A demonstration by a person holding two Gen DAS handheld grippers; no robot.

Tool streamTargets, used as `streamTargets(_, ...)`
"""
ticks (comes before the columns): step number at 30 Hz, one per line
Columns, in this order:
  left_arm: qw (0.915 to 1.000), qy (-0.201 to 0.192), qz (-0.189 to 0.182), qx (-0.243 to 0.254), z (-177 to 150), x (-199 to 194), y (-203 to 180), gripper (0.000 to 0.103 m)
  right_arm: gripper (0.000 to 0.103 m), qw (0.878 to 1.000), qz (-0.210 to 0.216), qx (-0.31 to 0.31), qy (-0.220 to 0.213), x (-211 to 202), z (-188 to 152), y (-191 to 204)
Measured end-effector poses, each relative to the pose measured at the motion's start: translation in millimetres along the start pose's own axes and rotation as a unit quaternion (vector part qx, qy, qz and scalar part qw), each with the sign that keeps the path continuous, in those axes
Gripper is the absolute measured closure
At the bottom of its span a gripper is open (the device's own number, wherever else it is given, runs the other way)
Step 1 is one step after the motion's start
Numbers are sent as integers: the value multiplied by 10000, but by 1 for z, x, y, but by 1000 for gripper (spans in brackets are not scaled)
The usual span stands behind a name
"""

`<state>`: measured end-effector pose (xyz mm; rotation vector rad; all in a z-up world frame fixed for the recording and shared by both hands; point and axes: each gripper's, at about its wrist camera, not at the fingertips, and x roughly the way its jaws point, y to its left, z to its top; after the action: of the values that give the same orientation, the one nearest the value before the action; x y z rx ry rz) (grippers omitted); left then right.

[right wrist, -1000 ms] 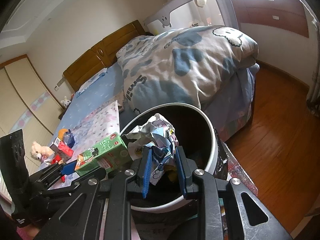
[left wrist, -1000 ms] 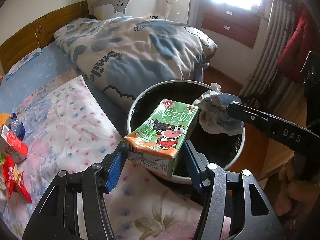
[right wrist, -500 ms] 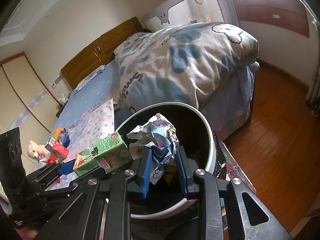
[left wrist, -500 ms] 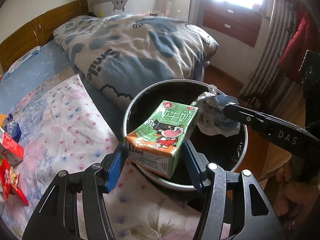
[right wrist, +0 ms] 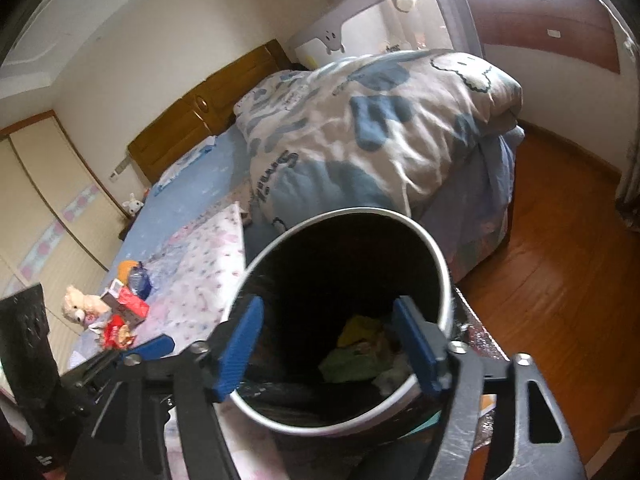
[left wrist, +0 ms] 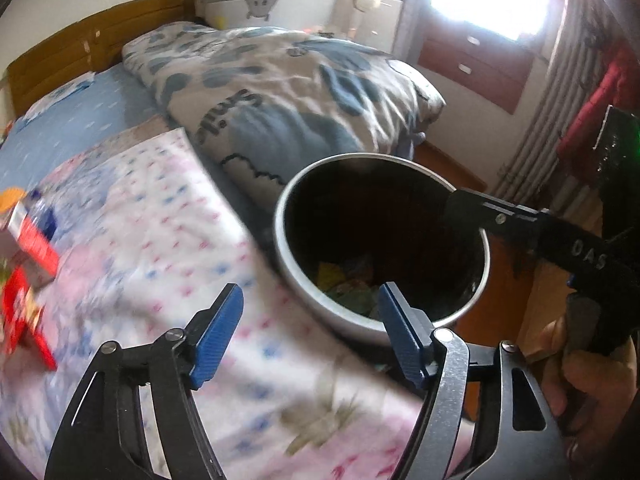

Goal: Collect trash
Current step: 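Move both open tools back over the remaining trash on the bed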

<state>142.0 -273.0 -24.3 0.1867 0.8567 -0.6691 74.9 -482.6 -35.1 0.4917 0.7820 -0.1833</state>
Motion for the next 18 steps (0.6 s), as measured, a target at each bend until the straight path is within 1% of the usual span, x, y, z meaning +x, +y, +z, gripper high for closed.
streamTargets(1,10000,-18,39,-60,-4,-4,6,31,27,10000,27,-23,-8,-1,-2,5)
streamTargets(8,9974,-100,324,-640,-38,-35,55,31,25,9991,374,-171,97,-2,-19,42)
streamTargets(13,9938,-216,598,-907,-61,-59,86,31,25,9972,640,-308,230,1,-31,71)
streamTargets(18,9894,-307,752,-1206,-80,-79,113,31,25,9939,909,-491,374,6,-44,105)
